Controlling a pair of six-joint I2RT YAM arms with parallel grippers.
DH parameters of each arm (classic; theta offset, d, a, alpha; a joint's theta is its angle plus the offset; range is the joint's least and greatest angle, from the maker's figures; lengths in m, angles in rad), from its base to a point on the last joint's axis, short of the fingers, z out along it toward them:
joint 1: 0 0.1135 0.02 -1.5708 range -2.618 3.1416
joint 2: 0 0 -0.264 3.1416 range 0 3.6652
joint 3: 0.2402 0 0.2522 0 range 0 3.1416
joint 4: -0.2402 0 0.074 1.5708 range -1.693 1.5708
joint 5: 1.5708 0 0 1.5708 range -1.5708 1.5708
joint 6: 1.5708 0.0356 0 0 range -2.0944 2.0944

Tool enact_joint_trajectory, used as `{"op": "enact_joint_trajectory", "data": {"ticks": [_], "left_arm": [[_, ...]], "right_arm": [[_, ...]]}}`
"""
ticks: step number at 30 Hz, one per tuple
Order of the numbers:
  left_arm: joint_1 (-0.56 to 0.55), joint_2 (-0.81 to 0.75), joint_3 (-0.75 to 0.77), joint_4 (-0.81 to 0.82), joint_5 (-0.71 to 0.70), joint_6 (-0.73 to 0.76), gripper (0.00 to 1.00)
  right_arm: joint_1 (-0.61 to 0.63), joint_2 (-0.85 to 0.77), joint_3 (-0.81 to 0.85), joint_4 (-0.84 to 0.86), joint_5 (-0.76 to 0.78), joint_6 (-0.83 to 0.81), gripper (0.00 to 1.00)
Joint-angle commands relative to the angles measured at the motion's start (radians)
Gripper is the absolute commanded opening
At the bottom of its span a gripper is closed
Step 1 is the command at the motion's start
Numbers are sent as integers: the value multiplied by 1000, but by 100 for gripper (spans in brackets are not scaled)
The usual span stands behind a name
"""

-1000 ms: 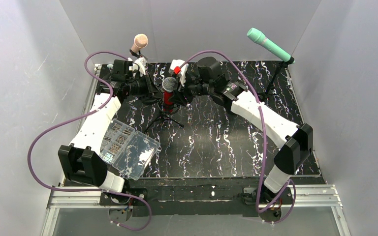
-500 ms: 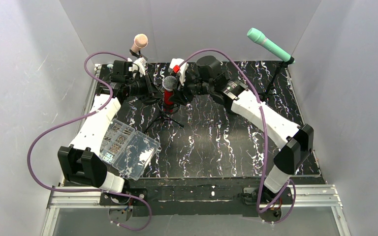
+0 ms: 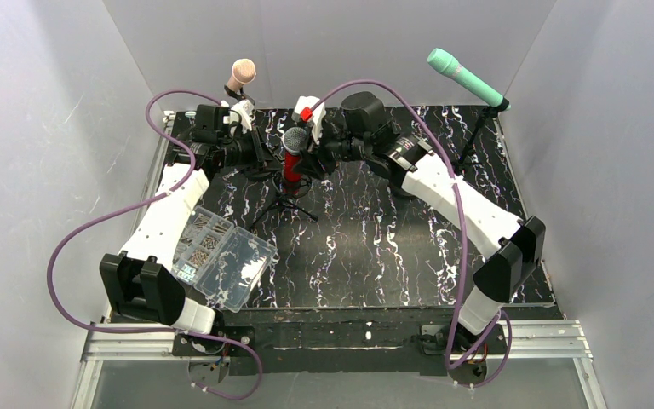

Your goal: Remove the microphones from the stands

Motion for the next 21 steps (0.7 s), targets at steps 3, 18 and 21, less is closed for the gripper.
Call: {"op": "enact_joint_trajectory", "data": {"ticks": [3, 18, 21], "left_arm": [[12, 3, -11, -157, -107, 31, 0], [12, -1, 0, -168, -120, 50, 0], [11, -2, 4, -168, -119, 48, 0]], "right_arm": [[3, -90, 92, 27, 2, -3, 1], [15, -112, 155, -22, 35, -16, 1], [16, -119, 163, -33, 45, -18, 1]]}}
